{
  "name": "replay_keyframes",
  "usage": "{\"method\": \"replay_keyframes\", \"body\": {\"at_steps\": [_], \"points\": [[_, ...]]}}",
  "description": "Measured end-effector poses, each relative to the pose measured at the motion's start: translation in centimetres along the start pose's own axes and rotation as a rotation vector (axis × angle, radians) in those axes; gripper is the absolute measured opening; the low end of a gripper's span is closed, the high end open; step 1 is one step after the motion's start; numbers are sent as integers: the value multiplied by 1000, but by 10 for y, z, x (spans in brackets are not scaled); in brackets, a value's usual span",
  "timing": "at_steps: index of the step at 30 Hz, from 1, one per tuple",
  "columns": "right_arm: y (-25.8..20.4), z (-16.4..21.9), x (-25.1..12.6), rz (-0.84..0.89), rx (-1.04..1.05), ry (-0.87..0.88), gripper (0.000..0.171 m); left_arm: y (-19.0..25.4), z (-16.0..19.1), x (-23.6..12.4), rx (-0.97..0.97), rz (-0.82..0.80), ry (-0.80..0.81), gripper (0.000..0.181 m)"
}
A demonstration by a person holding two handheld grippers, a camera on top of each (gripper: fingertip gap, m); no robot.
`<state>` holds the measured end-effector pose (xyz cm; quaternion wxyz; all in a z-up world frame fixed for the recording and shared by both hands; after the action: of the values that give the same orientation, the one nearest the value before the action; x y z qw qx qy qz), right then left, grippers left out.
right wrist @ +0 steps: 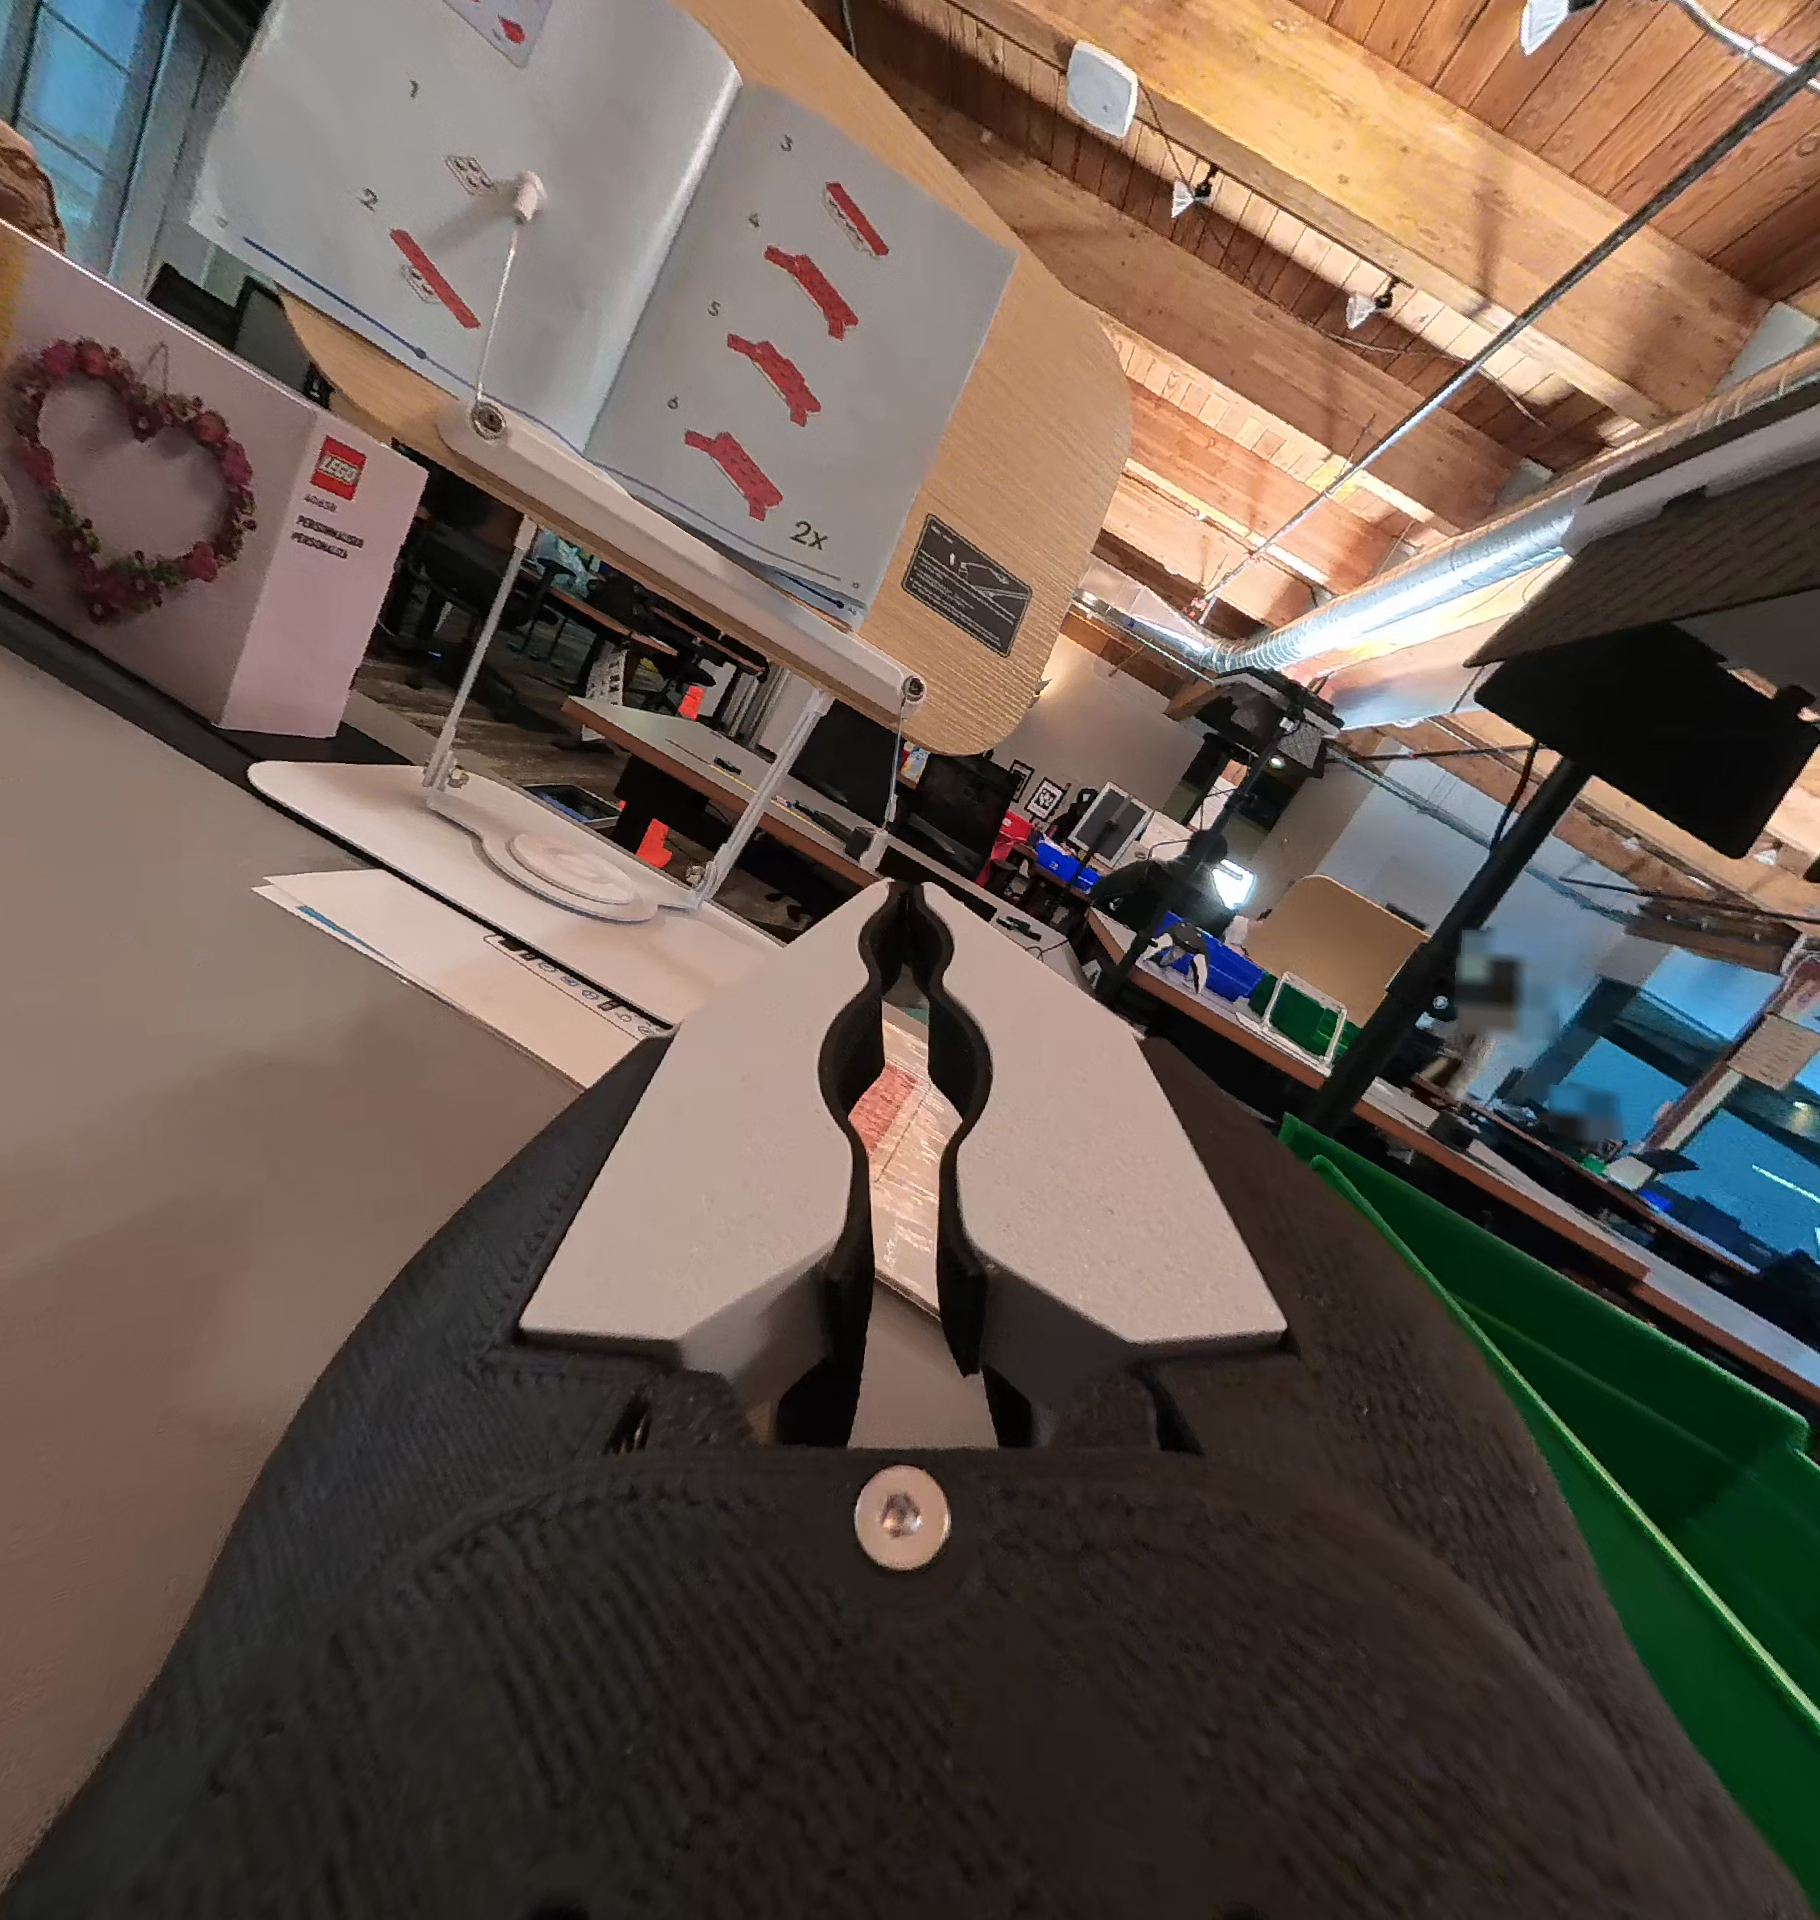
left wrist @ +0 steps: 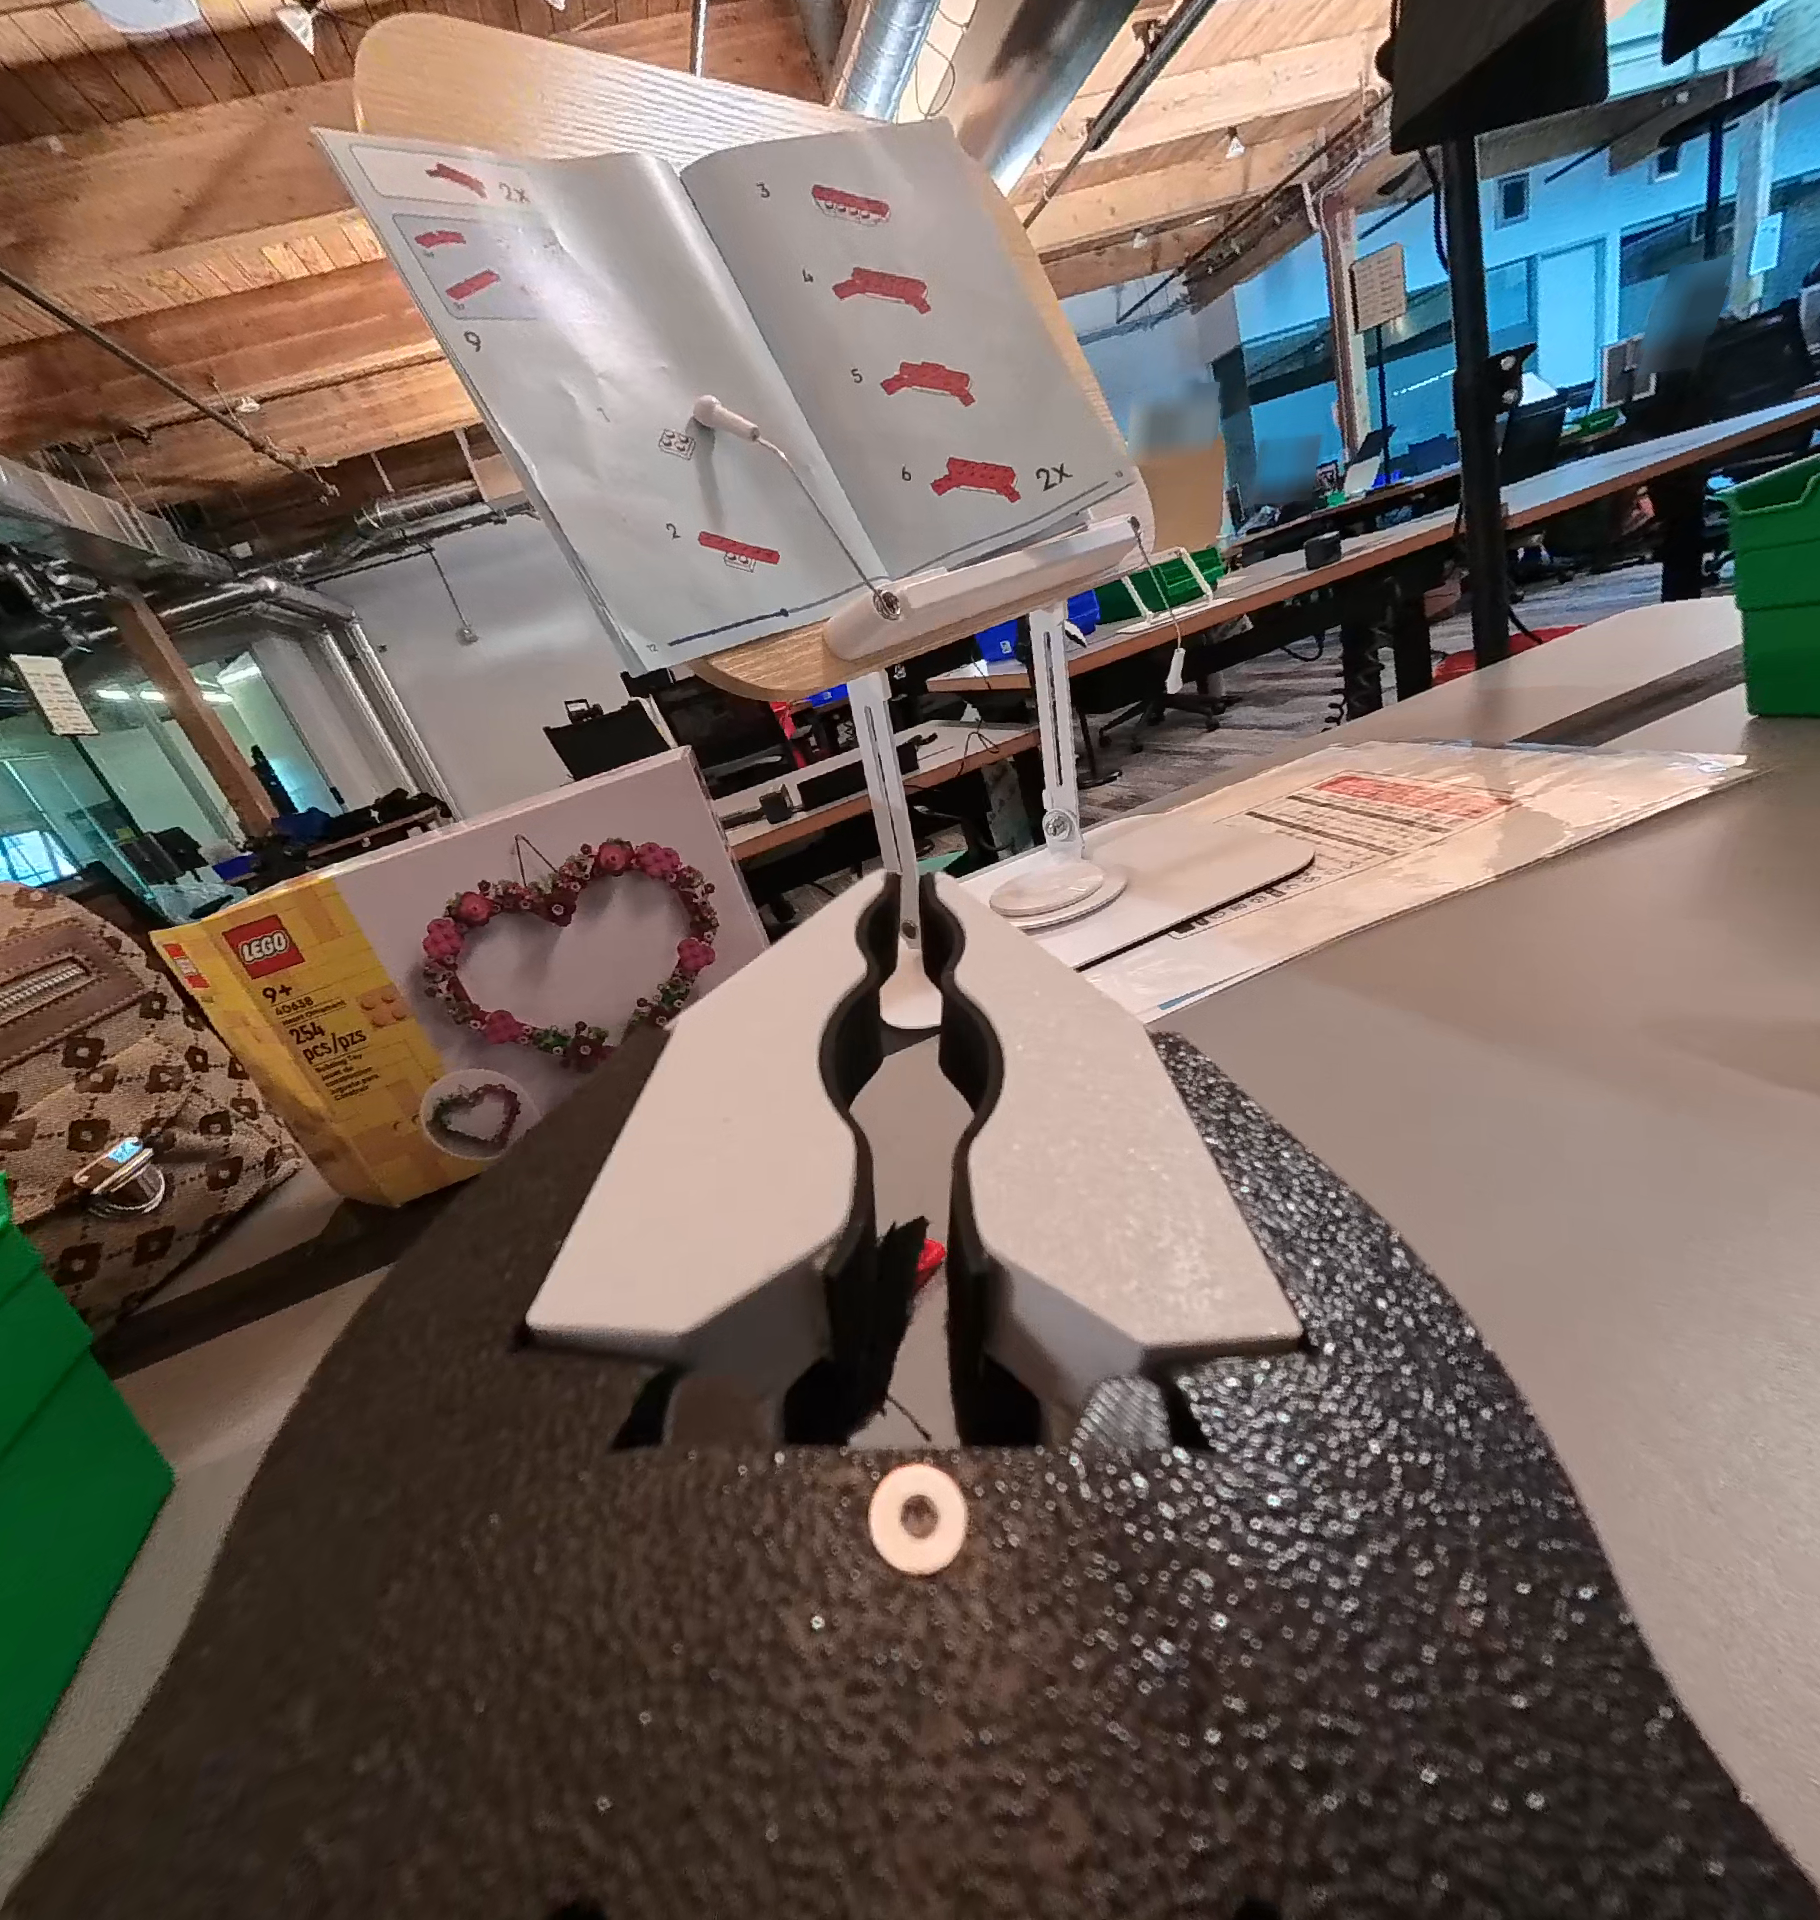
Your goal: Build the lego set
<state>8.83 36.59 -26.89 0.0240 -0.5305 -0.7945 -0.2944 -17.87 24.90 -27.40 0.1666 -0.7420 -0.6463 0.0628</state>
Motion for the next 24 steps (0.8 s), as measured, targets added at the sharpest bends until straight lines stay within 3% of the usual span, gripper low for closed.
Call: {"method": "replay_keyframes", "body": {"at_steps": [24], "points": [[-7,-4,-7,-36,-51,10,0,14,-5,-11,60,33,8,0]]}}
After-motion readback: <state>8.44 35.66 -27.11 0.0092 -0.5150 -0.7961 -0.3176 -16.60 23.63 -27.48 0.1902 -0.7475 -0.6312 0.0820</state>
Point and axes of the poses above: each gripper's, where its closed fingertips meet, x out along the fingers, z out of its underside, y = z × x across the jaws, the point moved 4 cm from there along -x, back along the fingers, and after that the axes turned 10 degrees about z, right-handed, at the moved point
